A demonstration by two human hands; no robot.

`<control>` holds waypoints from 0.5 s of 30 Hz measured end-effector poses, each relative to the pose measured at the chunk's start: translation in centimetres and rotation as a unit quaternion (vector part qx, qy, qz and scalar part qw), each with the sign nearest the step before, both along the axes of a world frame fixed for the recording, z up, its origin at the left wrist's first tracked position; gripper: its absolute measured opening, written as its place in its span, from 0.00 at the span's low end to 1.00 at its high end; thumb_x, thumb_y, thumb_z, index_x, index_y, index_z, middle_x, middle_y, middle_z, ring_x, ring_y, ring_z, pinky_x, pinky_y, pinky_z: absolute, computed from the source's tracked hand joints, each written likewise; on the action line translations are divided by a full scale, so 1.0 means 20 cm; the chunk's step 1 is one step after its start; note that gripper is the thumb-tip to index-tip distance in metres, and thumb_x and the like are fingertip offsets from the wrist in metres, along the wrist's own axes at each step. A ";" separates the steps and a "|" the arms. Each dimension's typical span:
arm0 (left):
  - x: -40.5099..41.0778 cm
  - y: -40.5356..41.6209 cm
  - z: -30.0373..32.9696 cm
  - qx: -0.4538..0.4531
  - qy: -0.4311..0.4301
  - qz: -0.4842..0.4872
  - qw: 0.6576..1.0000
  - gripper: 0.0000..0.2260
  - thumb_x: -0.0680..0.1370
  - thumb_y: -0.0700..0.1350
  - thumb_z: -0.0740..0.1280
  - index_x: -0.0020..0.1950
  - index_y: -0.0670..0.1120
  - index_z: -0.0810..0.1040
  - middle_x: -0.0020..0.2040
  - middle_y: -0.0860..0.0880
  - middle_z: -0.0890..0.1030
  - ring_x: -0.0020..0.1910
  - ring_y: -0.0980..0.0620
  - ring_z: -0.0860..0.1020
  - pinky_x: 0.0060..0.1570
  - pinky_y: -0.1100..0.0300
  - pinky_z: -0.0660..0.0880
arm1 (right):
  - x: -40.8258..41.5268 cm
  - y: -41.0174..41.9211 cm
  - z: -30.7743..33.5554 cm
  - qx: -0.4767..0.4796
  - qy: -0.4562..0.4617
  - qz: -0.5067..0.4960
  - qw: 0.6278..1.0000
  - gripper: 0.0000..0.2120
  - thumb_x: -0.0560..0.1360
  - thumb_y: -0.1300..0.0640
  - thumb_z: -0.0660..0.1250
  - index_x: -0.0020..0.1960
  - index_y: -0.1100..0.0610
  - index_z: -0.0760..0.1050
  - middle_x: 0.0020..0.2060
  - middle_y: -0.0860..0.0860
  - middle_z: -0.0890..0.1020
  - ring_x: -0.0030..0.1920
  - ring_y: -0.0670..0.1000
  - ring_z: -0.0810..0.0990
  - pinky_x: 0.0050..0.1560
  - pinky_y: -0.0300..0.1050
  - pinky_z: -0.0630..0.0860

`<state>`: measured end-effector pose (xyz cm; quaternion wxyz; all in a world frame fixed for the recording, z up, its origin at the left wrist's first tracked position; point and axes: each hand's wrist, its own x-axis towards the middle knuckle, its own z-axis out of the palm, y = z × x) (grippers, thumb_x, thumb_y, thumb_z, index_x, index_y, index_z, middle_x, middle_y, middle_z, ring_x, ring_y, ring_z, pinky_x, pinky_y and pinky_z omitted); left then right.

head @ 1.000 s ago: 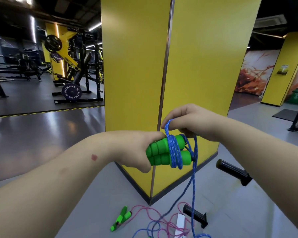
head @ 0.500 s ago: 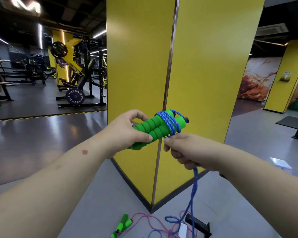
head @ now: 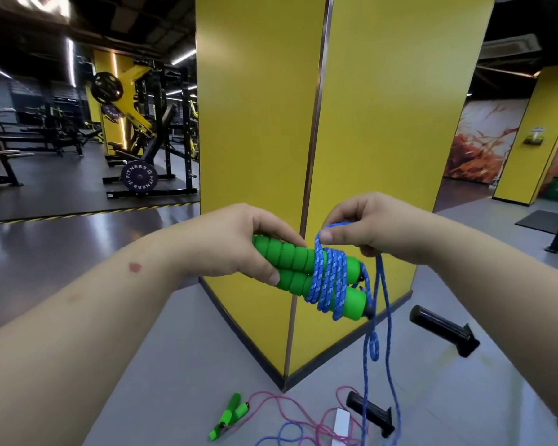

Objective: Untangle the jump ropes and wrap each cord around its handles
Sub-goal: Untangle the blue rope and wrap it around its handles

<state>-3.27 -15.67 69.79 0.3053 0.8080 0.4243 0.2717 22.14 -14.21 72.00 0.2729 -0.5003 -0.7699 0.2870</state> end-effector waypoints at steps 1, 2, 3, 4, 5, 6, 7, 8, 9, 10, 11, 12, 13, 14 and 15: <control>-0.02 0.00 0.00 -0.030 -0.056 -0.029 0.998 0.24 0.67 0.31 0.80 0.54 0.56 0.87 0.49 0.55 0.86 0.47 0.57 0.84 0.42 0.66 0.79 | 0.01 0.02 -0.02 -0.038 0.067 0.006 0.997 0.10 0.69 0.49 0.79 0.43 0.54 0.84 0.32 0.55 0.72 0.31 0.53 0.67 0.31 0.45 0.66; -0.04 0.00 0.01 -0.067 -0.123 -0.054 0.989 0.25 0.65 0.29 0.79 0.54 0.54 0.87 0.50 0.51 0.87 0.48 0.53 0.85 0.43 0.61 0.81 | 0.01 0.04 -0.05 -0.076 0.136 0.010 0.988 0.07 0.70 0.55 0.78 0.42 0.57 0.82 0.32 0.56 0.74 0.31 0.54 0.69 0.31 0.44 0.68; -0.05 0.00 0.00 -0.104 -0.192 -0.073 0.973 0.24 0.64 0.29 0.78 0.54 0.52 0.87 0.51 0.48 0.86 0.48 0.49 0.86 0.44 0.56 0.83 | 0.01 0.05 -0.07 -0.104 0.183 0.014 0.978 0.07 0.69 0.59 0.77 0.41 0.58 0.79 0.31 0.55 0.75 0.29 0.53 0.70 0.30 0.43 0.67; -0.05 0.01 0.00 -0.128 -0.252 -0.077 0.956 0.23 0.64 0.29 0.77 0.53 0.51 0.86 0.50 0.47 0.86 0.47 0.47 0.86 0.44 0.53 0.84 | -0.01 0.05 -0.10 -0.120 0.198 0.021 0.972 0.07 0.68 0.59 0.74 0.41 0.58 0.76 0.29 0.52 0.72 0.28 0.51 0.66 0.29 0.43 0.62; -0.05 0.03 -0.01 -0.135 -0.295 -0.063 0.944 0.22 0.64 0.30 0.77 0.53 0.50 0.85 0.49 0.47 0.85 0.45 0.47 0.85 0.43 0.51 0.84 | -0.03 0.05 -0.14 -0.130 0.190 0.031 0.973 0.08 0.72 0.56 0.72 0.42 0.58 0.75 0.28 0.49 0.67 0.29 0.49 0.61 0.28 0.43 0.56; -0.04 0.05 -0.02 -0.128 -0.324 -0.030 0.937 0.23 0.64 0.30 0.78 0.53 0.49 0.82 0.47 0.47 0.85 0.43 0.47 0.85 0.42 0.50 0.83 | -0.04 0.05 -0.18 -0.140 0.177 0.035 0.973 0.10 0.77 0.51 0.70 0.47 0.59 0.77 0.29 0.48 0.63 0.29 0.48 0.57 0.29 0.43 0.53; -0.02 0.08 -0.03 -0.109 -0.340 0.017 0.934 0.23 0.65 0.30 0.79 0.54 0.48 0.80 0.44 0.49 0.84 0.41 0.47 0.84 0.41 0.49 0.83 | -0.06 0.04 -0.21 -0.148 0.159 0.030 0.976 0.15 0.81 0.47 0.65 0.52 0.60 0.79 0.29 0.48 0.62 0.29 0.48 0.56 0.28 0.42 0.52; -0.01 0.10 -0.04 -0.082 -0.344 0.071 0.933 0.21 0.66 0.31 0.79 0.53 0.47 0.79 0.42 0.50 0.84 0.40 0.47 0.84 0.40 0.50 0.83 | -0.08 0.04 -0.23 -0.146 0.132 0.016 0.980 0.19 0.83 0.44 0.61 0.54 0.59 0.80 0.30 0.48 0.62 0.29 0.48 0.57 0.27 0.41 0.54; -0.01 0.12 -0.06 -0.048 -0.335 0.125 0.933 0.20 0.67 0.32 0.79 0.53 0.46 0.78 0.42 0.50 0.84 0.39 0.47 0.83 0.39 0.51 0.82 | -0.10 0.01 -0.23 -0.127 0.087 0.003 0.988 0.19 0.83 0.43 0.59 0.54 0.57 0.81 0.30 0.49 0.64 0.28 0.48 0.59 0.27 0.41 0.57; 0.00 0.15 -0.07 -0.007 -0.308 0.171 0.936 0.19 0.68 0.33 0.80 0.52 0.46 0.78 0.43 0.50 0.84 0.39 0.47 0.83 0.38 0.52 0.82 | -0.12 -0.02 -0.22 -0.095 0.023 -0.008 0.995 0.18 0.83 0.43 0.59 0.52 0.53 0.82 0.31 0.49 0.66 0.28 0.48 0.61 0.27 0.42 0.60; 0.00 0.17 -0.09 0.040 -0.262 0.208 0.942 0.18 0.68 0.35 0.81 0.52 0.47 0.79 0.44 0.49 0.84 0.40 0.47 0.83 0.38 0.52 0.82 | -0.14 -0.05 -0.19 -0.052 -0.051 -0.014 0.997 0.16 0.82 0.42 0.59 0.49 0.50 0.82 0.31 0.48 0.68 0.28 0.47 0.64 0.29 0.43 0.63; 0.01 0.18 -0.10 0.087 -0.202 0.232 0.948 0.18 0.68 0.38 0.81 0.52 0.49 0.80 0.45 0.50 0.83 0.41 0.48 0.83 0.40 0.53 0.81 | -0.15 -0.07 -0.16 -0.004 -0.120 -0.017 0.993 0.15 0.81 0.42 0.61 0.48 0.48 0.82 0.31 0.47 0.69 0.27 0.46 0.66 0.30 0.43 0.65; 0.03 0.17 -0.11 0.129 -0.137 0.244 0.951 0.17 0.68 0.41 0.82 0.52 0.51 0.81 0.46 0.51 0.83 0.43 0.50 0.82 0.41 0.55 0.79 | -0.15 -0.09 -0.13 0.040 -0.172 -0.012 0.984 0.14 0.81 0.42 0.62 0.47 0.48 0.81 0.30 0.46 0.70 0.27 0.45 0.67 0.31 0.43 0.66; 0.05 0.15 -0.12 0.159 -0.080 0.242 0.954 0.17 0.68 0.43 0.81 0.52 0.54 0.81 0.47 0.53 0.82 0.45 0.51 0.80 0.41 0.58 0.77 | -0.15 -0.11 -0.08 0.072 -0.206 -0.002 0.976 0.13 0.80 0.42 0.63 0.47 0.49 0.81 0.28 0.44 0.71 0.26 0.44 0.67 0.31 0.42 0.67; 0.07 0.13 -0.12 0.173 -0.040 0.230 0.957 0.17 0.68 0.43 0.81 0.52 0.56 0.82 0.47 0.54 0.81 0.45 0.53 0.79 0.39 0.61 0.74 | -0.15 -0.13 -0.04 0.094 -0.229 0.003 0.969 0.12 0.79 0.42 0.64 0.46 0.49 0.80 0.27 0.43 0.72 0.25 0.43 0.67 0.30 0.40 0.67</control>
